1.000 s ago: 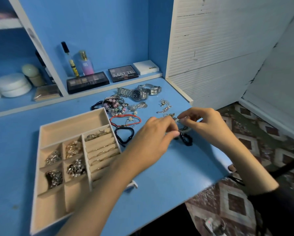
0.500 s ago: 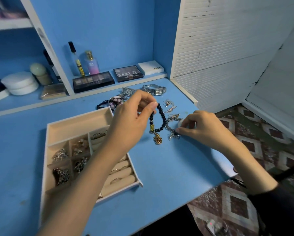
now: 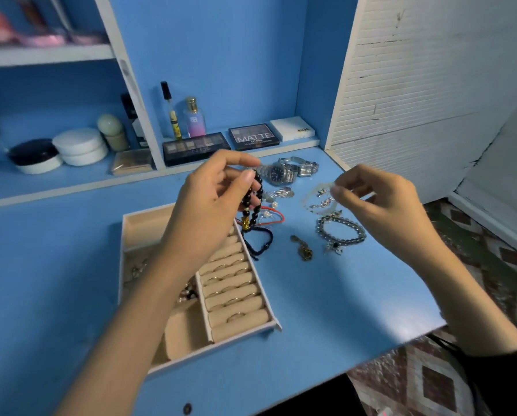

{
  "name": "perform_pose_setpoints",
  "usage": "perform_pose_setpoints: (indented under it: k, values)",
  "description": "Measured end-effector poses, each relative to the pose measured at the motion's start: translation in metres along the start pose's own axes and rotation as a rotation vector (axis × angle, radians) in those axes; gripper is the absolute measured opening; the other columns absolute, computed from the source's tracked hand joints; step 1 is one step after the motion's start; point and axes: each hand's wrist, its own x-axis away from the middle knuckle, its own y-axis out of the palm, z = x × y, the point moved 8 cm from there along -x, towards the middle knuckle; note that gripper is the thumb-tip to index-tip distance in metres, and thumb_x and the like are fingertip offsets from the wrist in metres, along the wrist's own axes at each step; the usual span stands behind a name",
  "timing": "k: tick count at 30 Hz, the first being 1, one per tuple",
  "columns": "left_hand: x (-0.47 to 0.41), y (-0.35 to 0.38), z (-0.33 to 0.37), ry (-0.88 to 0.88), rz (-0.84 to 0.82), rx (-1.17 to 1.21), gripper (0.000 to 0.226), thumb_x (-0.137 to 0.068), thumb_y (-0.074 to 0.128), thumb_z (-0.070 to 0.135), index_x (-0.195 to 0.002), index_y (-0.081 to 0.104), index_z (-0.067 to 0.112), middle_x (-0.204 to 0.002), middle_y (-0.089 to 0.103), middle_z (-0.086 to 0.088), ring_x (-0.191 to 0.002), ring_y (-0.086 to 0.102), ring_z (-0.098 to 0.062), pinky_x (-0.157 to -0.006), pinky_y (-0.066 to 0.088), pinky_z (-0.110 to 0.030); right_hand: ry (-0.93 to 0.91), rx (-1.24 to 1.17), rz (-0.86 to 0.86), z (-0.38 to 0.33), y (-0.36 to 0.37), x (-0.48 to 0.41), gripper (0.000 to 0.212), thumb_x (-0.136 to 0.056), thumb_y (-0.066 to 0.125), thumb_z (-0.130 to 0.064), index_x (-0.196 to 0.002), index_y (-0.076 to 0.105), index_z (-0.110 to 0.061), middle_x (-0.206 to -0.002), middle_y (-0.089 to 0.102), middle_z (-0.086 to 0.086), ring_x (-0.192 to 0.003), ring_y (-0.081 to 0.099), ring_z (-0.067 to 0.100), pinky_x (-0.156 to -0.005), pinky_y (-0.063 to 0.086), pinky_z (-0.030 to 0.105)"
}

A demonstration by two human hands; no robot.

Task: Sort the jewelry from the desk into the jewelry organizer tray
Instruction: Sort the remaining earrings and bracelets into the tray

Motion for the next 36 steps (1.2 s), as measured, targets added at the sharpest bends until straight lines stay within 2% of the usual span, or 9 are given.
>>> perform_pose_setpoints:
  k: [3,8,15,19,23,28,30,33,36]
  values:
    - [0.008,-0.023,0.004,-0.027,0.044,0.008,0.019,-0.093,0.050,0.008,-0.096,0.063,0.021,-0.083,0.065,-0.003,-0.069,0.064,-0.008,-0.074,0.055,-0.034,0.017,-0.167,-0.109,-0.015,0.024,-0.003,0.008,-0.088,0.061,-0.017,-0.081,0.063,-0.013,-0.076,0.068,0.004,-0.071,0.062,0.021,-0.062,0.047,0.030]
    - [0.024,-0.065,0.007,-0.039,0.101,-0.042,0.017,-0.089,0.054,0.007,-0.099,0.066,0.015,-0.082,0.064,0.000,-0.069,0.063,-0.007,-0.081,0.054,-0.037,-0.001,-0.340,-0.263,-0.047,0.066,0.000,0.008,-0.088,0.060,-0.015,-0.080,0.064,-0.013,-0.076,0.070,0.009,-0.070,0.065,0.020,-0.062,0.052,0.028]
    - [0.046,-0.111,-0.003,-0.070,0.148,-0.060,0.019,-0.088,0.055,0.005,-0.093,0.067,0.019,-0.079,0.066,-0.003,-0.069,0.064,-0.008,-0.072,0.055,-0.027,-0.005,-0.508,-0.545,-0.102,0.117,0.028,0.008,-0.086,0.059,-0.010,-0.084,0.063,-0.003,-0.076,0.070,0.015,-0.073,0.067,0.029,-0.068,0.059,0.036]
    - [0.056,-0.123,-0.010,-0.085,0.174,-0.074,0.019,-0.088,0.057,0.006,-0.090,0.068,0.021,-0.075,0.066,-0.002,-0.069,0.063,-0.012,-0.075,0.055,-0.035,0.030,-0.535,-0.692,-0.120,0.148,0.051,0.007,-0.086,0.060,-0.005,-0.081,0.063,0.000,-0.074,0.069,0.015,-0.067,0.063,0.032,-0.067,0.056,0.040]
    - [0.061,-0.129,-0.012,-0.096,0.192,-0.065,0.018,-0.088,0.057,0.006,-0.090,0.068,0.021,-0.077,0.066,-0.002,-0.067,0.063,-0.010,-0.077,0.056,-0.037,0.060,-0.512,-0.805,-0.127,0.170,0.074,0.008,-0.085,0.061,-0.002,-0.077,0.063,0.000,-0.073,0.066,0.022,-0.060,0.061,0.023,-0.057,0.053,0.028]
    - [0.065,-0.133,-0.015,-0.105,0.189,-0.067,0.017,-0.088,0.057,0.008,-0.092,0.068,0.020,-0.079,0.067,-0.003,-0.069,0.064,-0.010,-0.077,0.056,-0.035,-0.008,-0.298,-0.773,-0.124,0.178,0.084,0.009,-0.080,0.067,-0.009,-0.071,0.068,-0.011,-0.067,0.070,0.007,-0.061,0.068,0.026,-0.065,0.056,0.042]
    - [0.066,-0.134,-0.016,-0.103,0.192,-0.072,0.017,-0.088,0.057,0.009,-0.091,0.068,0.022,-0.080,0.067,-0.002,-0.070,0.065,-0.011,-0.078,0.056,-0.037,-0.094,-0.192,-0.741,-0.128,0.176,0.086,0.008,-0.077,0.070,-0.014,-0.068,0.069,-0.015,-0.064,0.069,0.000,-0.058,0.063,0.016,-0.062,0.052,0.034]
    - [0.067,-0.135,-0.017,-0.105,0.191,-0.059,0.017,-0.088,0.057,0.007,-0.091,0.067,0.020,-0.081,0.067,-0.004,-0.069,0.064,-0.010,-0.075,0.056,-0.033,-0.242,-0.030,-0.693,-0.138,0.175,0.090,0.008,-0.074,0.072,-0.017,-0.067,0.071,-0.021,-0.062,0.063,-0.010,-0.066,0.056,0.003,-0.056,0.040,0.011]
    - [0.066,-0.133,-0.016,-0.105,0.190,-0.040,0.017,-0.088,0.056,0.005,-0.091,0.067,0.019,-0.083,0.067,-0.007,-0.068,0.063,-0.009,-0.070,0.055,-0.027,-0.342,0.096,-0.673,-0.140,0.179,0.094,0.007,-0.074,0.072,-0.018,-0.069,0.072,-0.022,-0.061,0.052,-0.017,-0.063,0.049,-0.001,-0.057,0.035,0.007]
